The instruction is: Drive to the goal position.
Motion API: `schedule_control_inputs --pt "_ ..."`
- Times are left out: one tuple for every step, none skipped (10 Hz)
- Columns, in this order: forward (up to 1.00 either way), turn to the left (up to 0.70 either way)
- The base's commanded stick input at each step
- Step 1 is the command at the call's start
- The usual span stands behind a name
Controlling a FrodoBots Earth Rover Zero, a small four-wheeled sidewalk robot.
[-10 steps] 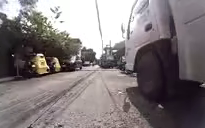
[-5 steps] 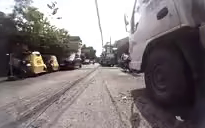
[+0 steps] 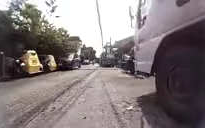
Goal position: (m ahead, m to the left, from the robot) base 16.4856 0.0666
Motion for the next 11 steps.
schedule_control_inputs --pt "0.7 0.0" --pt "0.7 0.0" --pt "0.7 0.0" --pt "0.7 0.0" --pt "0.7 0.0" --pt "0.7 0.0" --pt "0.7 0.0" --pt "0.7 0.0" --pt "0.7 0.0" --pt "0.7 0.0" --pt "0.7 0.0"
